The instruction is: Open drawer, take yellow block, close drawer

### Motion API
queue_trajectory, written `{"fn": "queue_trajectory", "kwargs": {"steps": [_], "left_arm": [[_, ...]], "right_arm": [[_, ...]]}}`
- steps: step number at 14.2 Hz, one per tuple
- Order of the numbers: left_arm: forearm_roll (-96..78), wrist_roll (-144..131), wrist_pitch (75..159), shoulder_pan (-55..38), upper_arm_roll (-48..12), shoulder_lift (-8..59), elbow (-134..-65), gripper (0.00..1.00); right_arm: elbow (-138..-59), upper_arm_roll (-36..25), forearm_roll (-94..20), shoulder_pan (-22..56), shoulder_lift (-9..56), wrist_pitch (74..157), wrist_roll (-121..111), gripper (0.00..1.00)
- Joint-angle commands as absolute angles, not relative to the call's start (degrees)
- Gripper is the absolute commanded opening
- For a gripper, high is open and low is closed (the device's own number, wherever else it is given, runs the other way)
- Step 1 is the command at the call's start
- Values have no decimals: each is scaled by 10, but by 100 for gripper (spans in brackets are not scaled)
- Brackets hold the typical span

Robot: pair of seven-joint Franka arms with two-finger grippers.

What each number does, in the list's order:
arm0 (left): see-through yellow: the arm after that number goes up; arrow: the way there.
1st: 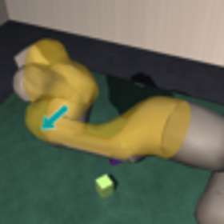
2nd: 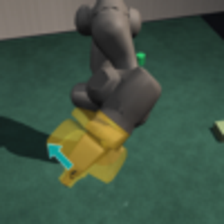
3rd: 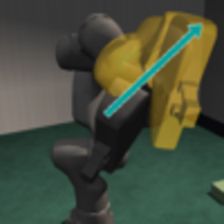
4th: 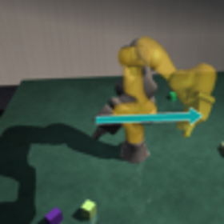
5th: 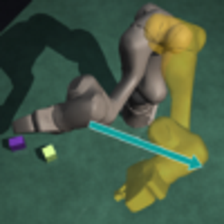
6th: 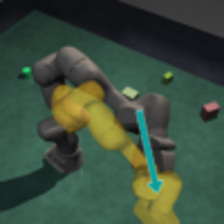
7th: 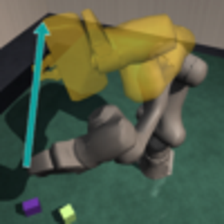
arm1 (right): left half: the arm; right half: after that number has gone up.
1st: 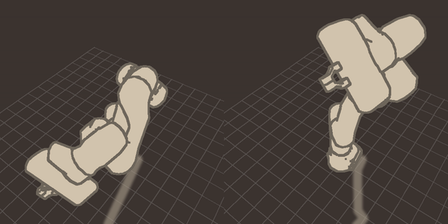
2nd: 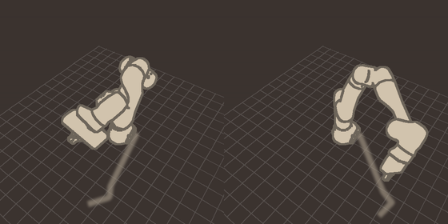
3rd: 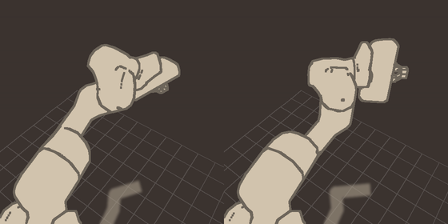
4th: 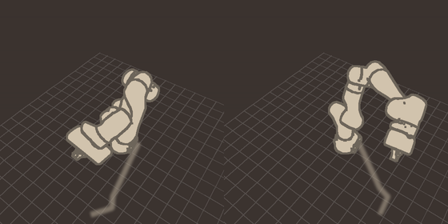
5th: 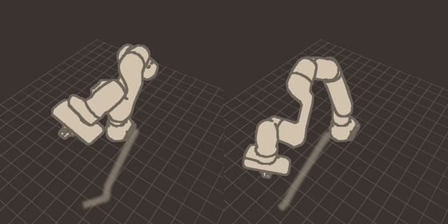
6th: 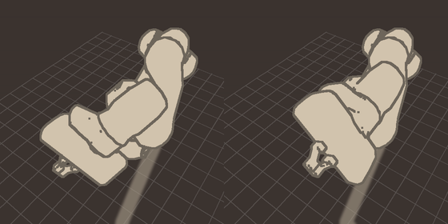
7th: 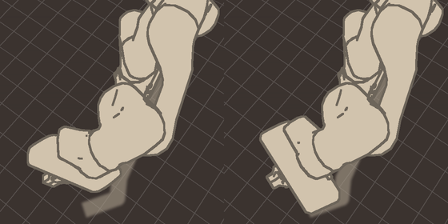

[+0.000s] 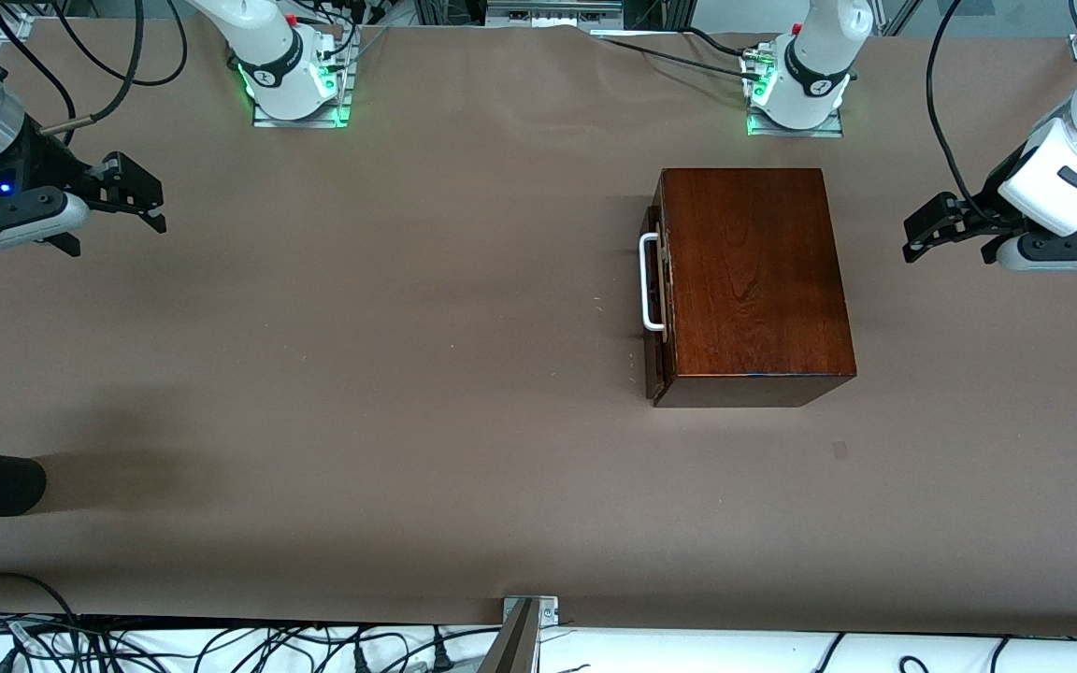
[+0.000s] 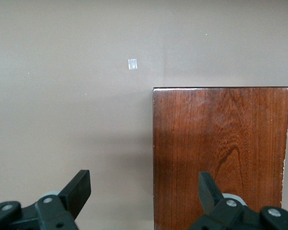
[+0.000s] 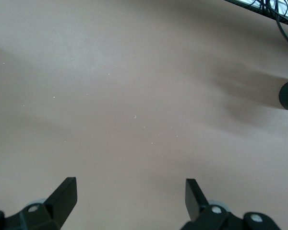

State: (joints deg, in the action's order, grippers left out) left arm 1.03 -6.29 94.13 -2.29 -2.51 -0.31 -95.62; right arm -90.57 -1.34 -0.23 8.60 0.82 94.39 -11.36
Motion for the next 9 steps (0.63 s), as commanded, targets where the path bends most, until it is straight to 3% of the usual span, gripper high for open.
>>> {"fn": "queue_trajectory", "kwargs": {"steps": [1,9], "left_arm": [[2,-55,926,-25,-25,8,-933,100],[0,-58,906,-25,-25,9,-933,100]], "right_arm": [[-898,-15,-14,87,9,940,-120,100],[-899,-15,-14,87,7,938,-116,100]]}}
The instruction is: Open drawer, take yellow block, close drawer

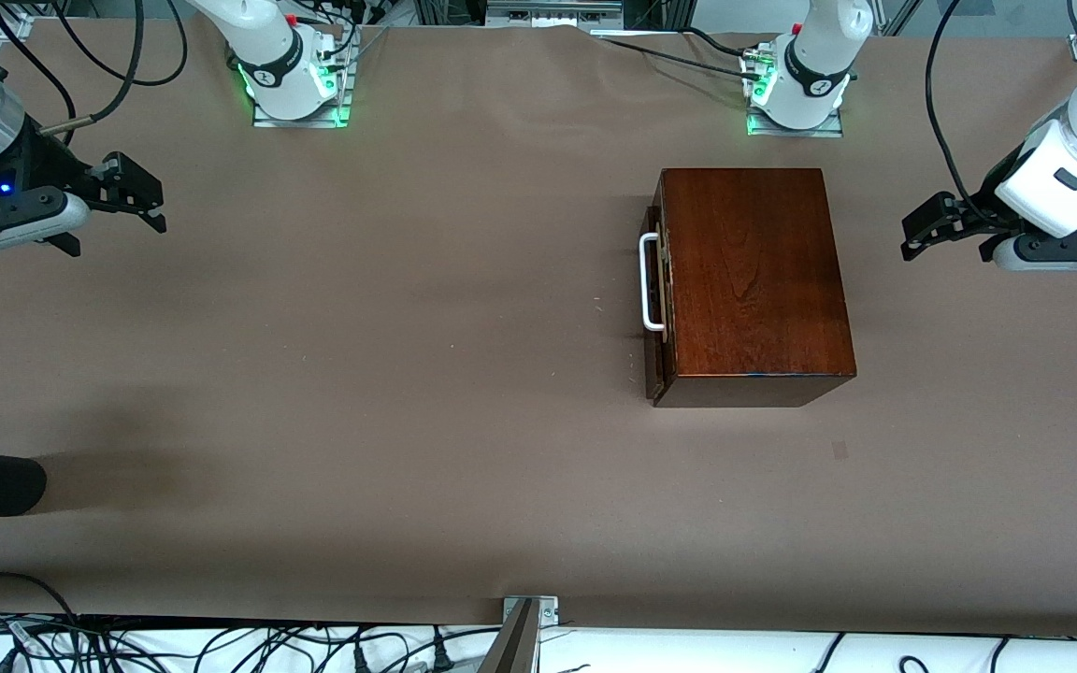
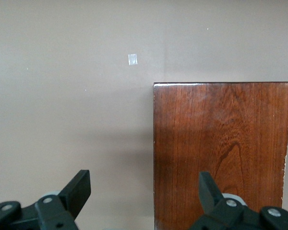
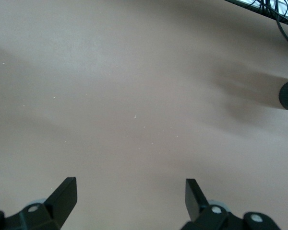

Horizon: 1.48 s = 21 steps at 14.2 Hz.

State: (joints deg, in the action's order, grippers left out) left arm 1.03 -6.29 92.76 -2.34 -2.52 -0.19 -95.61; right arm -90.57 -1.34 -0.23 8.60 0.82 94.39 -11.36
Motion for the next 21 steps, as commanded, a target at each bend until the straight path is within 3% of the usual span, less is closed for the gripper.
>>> {"fn": "queue_trajectory", "kwargs": {"steps": [1,7,11,16,21], "left_arm": [[-3,-58,903,-25,-25,10,-933,100],[1,-48,865,-38,-32,32,-930,100],[0,-61,841,-39,-100,33,-932,100],[3,-257,931,-48,-229,104,-932,100],[150,-465,998,-183,-238,189,-933,100]], "right_arm": [[-901,-15,-14,87,6,938,-119,100],[-902,-16,-12,87,8,930,-116,100],[-901,-17,-11,86,10,931,-120,100],[-901,-17,-11,86,10,933,-117,100],[-901,-17,-12,86,10,934,-116,100]]}}
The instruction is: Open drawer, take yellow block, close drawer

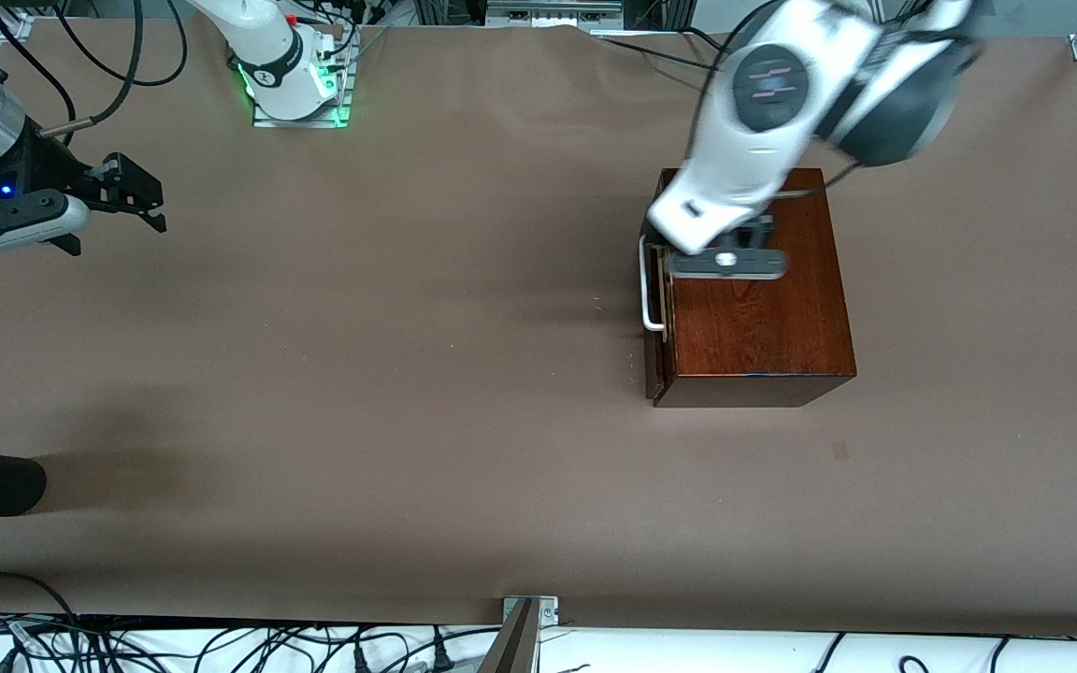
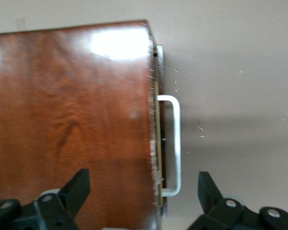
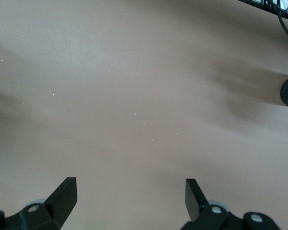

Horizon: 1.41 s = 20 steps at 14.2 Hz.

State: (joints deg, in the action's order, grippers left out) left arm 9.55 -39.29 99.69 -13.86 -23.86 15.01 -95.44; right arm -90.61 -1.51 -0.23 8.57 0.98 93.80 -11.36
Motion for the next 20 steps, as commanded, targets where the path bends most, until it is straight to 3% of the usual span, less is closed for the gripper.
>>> {"fn": "queue_trajectory", "kwargs": {"steps": [1,10,20], "left_arm": [[170,-500,1005,-205,-238,205,-937,100],[209,-589,1082,-225,-238,243,-997,100],[257,-592,1114,-233,-237,288,-998,100]], "right_arm": [[-901,-17,-11,86,10,933,-115,100],[-901,-17,-12,86,10,933,-115,100],[-901,-18,-12,86,10,934,-115,100]]}}
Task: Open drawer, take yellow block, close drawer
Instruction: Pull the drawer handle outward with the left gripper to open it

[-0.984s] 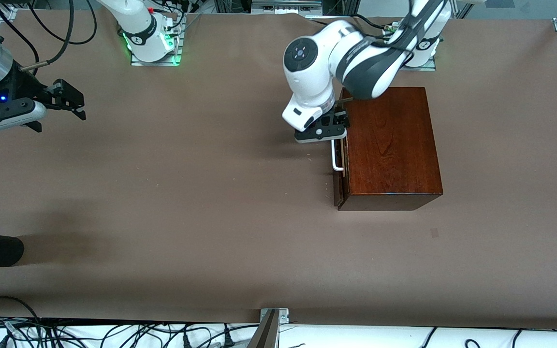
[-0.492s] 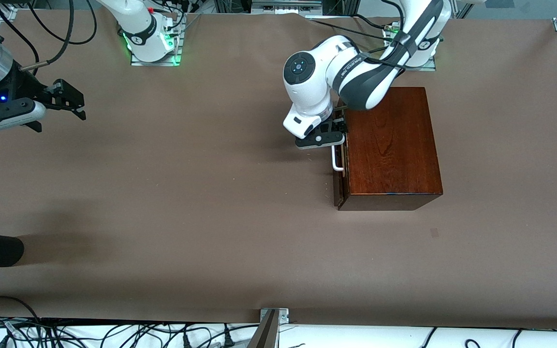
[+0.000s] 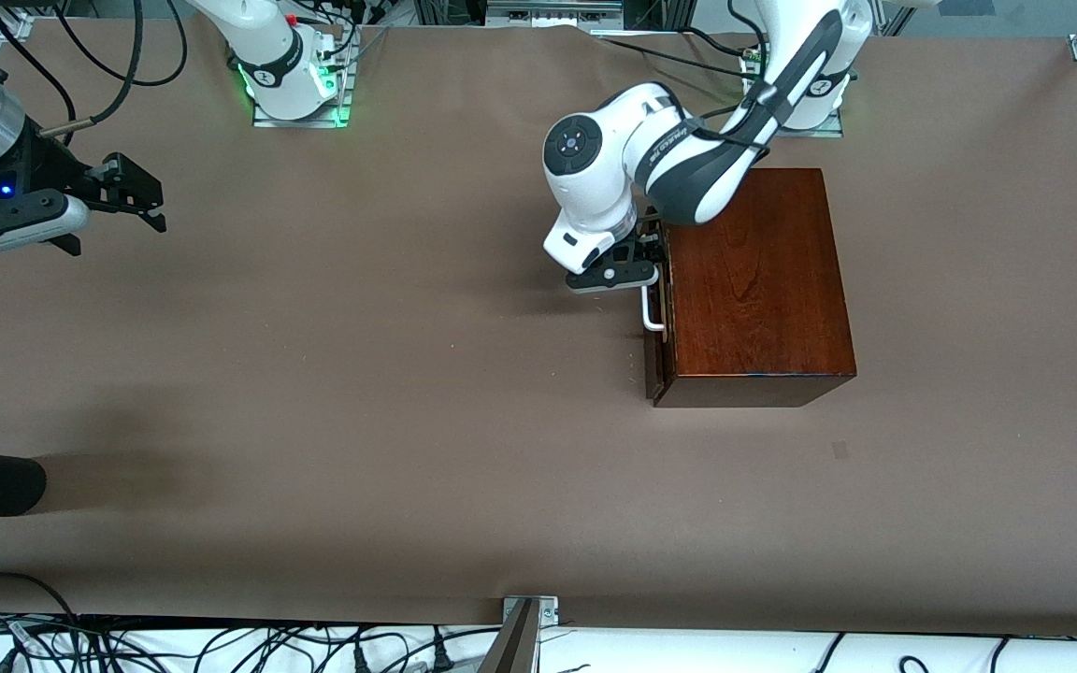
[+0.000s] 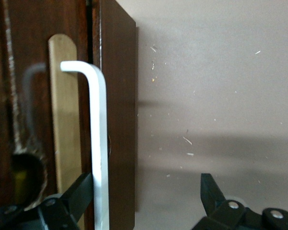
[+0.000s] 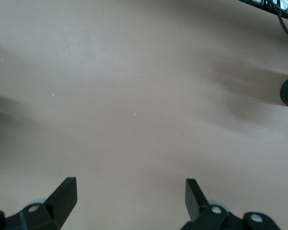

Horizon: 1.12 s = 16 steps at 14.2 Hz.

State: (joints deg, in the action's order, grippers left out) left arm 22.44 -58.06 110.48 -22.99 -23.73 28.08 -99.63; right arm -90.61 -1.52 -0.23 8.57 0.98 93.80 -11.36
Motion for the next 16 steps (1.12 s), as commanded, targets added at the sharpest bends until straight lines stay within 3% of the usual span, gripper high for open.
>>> {"fn": "queue_trajectory", "kwargs": {"steps": [1,6,10,16], "left_arm": [[262,-605,1115,-234,-237,294,-998,100],[276,-646,1131,-259,-237,315,-994,100],[272,-650,1201,-259,-238,337,-987,100],[265,-669,1213,-315,-236,411,-864,100]], "right_arm": [[-901,-18,-12,86,10,934,-115,100],[-901,-18,-12,86,10,933,-115,100],[-901,-18,-12,86,10,933,-115,100],[-901,-18,-12,86,10,933,-115,100]]}}
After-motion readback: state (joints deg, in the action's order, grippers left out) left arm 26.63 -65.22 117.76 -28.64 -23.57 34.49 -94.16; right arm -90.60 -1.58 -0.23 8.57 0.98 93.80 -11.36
